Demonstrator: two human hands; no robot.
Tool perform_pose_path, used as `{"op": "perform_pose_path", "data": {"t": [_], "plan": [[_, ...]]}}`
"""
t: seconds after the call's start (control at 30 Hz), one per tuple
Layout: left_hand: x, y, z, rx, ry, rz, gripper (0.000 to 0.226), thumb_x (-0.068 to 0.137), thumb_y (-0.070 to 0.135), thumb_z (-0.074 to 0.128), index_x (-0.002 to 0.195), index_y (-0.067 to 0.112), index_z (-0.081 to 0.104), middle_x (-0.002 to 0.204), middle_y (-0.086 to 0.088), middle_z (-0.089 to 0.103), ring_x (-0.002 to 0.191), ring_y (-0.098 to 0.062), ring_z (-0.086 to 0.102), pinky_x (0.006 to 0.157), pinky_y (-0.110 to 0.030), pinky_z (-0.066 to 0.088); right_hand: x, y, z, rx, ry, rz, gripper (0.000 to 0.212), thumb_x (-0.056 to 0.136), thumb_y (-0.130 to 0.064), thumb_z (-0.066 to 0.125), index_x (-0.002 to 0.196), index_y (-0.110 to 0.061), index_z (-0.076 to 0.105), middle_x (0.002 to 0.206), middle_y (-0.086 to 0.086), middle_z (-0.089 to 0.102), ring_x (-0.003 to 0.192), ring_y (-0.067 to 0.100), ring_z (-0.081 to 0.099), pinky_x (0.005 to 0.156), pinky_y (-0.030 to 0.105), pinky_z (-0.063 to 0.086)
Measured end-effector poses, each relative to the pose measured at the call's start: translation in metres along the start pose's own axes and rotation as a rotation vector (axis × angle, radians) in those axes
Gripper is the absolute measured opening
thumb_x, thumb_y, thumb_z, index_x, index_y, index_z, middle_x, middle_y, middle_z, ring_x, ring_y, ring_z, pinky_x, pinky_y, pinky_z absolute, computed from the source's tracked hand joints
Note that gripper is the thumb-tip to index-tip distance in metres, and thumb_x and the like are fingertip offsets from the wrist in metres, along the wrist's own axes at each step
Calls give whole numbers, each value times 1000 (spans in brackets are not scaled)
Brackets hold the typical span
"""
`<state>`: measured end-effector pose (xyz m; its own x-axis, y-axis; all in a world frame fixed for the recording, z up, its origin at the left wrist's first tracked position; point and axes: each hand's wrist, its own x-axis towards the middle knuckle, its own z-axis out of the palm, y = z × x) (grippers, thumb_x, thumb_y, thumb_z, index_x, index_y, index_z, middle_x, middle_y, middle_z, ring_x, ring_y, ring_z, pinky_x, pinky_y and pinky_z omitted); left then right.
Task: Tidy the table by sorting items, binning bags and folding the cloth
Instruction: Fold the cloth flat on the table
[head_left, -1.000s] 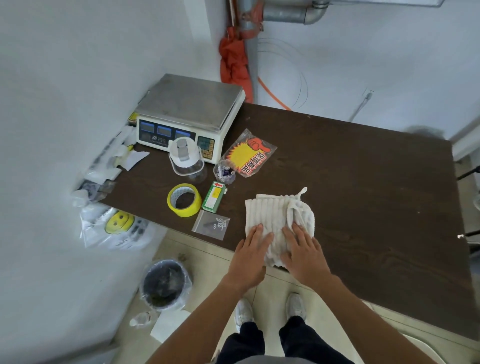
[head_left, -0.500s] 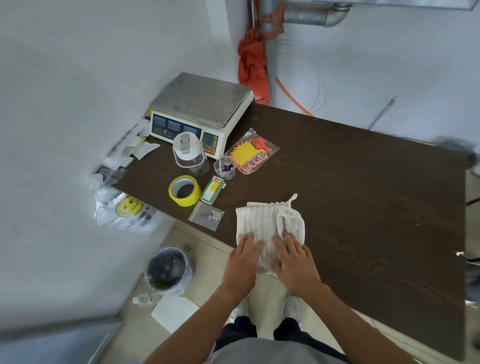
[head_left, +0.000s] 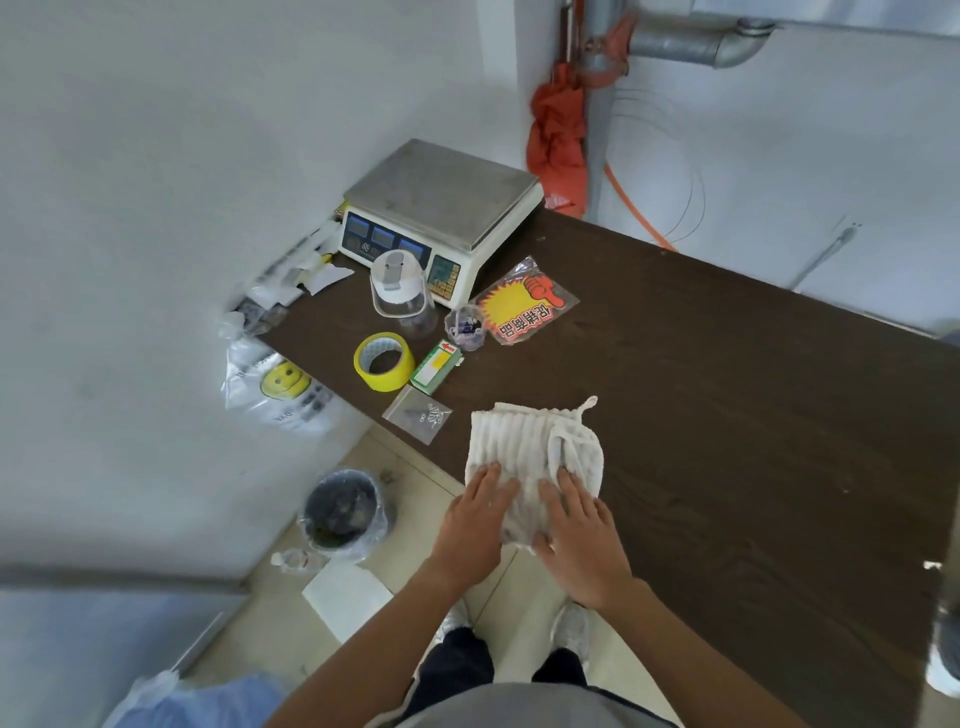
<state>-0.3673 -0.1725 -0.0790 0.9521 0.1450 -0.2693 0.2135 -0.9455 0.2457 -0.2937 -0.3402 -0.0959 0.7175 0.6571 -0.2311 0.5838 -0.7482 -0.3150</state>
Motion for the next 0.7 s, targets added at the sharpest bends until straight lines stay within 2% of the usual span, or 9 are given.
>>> {"op": "perform_pose_path", "data": {"t": [0.13, 0.23, 0.33, 0.4, 0.43, 0.47, 0.53, 0.6, 0.7], "plan": [[-2, 3, -1, 31, -41, -18, 88, 89, 24, 68, 161, 23, 17, 171, -7, 1, 158, -23, -6, 122, -40, 30, -3, 3, -1, 0, -11, -15, 70, 96, -47, 45, 157, -20, 24, 167, 12, 16, 155, 26, 13, 119, 47, 29], [-4, 4, -1, 17, -69, -25, 95, 85, 35, 71, 161, 23, 15, 171, -7, -2, 158, -23, -8, 123, -40, 27, -5, 0, -2, 6, -8, -4, 69, 93, -49, 49, 153, -20, 33, 164, 12, 26, 152, 27, 23, 115, 47, 35], [-2, 2, -3, -39, -93, -19, 105, 76, 57, 69, 161, 23, 16, 171, -5, -2, 158, -21, -8, 125, -43, 26, -2, -3, -7, 35, 17, 25, 64, 91, -49, 48, 149, -23, 39, 160, 7, 33, 149, 24, 31, 110, 44, 39], [0, 0, -11, -131, -115, -49, 101, 77, 67, 62, 160, 26, 21, 171, 0, 2, 158, -18, -4, 127, -42, 20, 4, -3, -15, 77, 31, 54, 55, 91, -45, 49, 142, -26, 46, 154, 0, 39, 142, 21, 39, 104, 43, 43], [2, -1, -17, -187, -119, -78, 92, 82, 64, 60, 159, 28, 27, 171, 3, 6, 158, -16, 1, 127, -38, 18, 9, -2, -19, 102, 46, 61, 47, 92, -44, 49, 135, -27, 51, 148, -3, 43, 135, 19, 45, 99, 42, 45], [4, -1, -22, -234, -100, -109, 79, 87, 57, 60, 156, 30, 33, 169, 5, 13, 157, -17, 10, 124, -35, 18, 14, -2, -22, 126, 61, 74, 40, 93, -43, 50, 128, -26, 55, 140, -4, 47, 128, 18, 49, 94, 40, 46], [9, -4, -30, -274, 15, -173, 59, 92, 40, 60, 148, 26, 45, 159, 3, 33, 148, -19, 33, 116, -30, 30, 25, -2, -30, 159, 102, 144, 38, 92, -47, 55, 118, -19, 59, 124, -2, 53, 112, 18, 54, 86, 36, 48], [13, -8, -36, -287, 99, -273, 54, 91, 34, 62, 140, 18, 48, 139, -2, 44, 128, -20, 49, 98, -27, 43, 34, 0, -36, 176, 157, 253, 49, 86, -50, 63, 118, -14, 54, 113, 2, 52, 101, 20, 55, 82, 36, 50], [21, -15, -39, -312, 43, -395, 58, 89, 41, 66, 134, 13, 44, 124, -5, 47, 109, -25, 59, 80, -30, 48, 34, 1, -43, 205, 143, 402, 63, 80, -58, 71, 117, -13, 46, 110, 3, 44, 99, 24, 56, 82, 38, 50]]}}
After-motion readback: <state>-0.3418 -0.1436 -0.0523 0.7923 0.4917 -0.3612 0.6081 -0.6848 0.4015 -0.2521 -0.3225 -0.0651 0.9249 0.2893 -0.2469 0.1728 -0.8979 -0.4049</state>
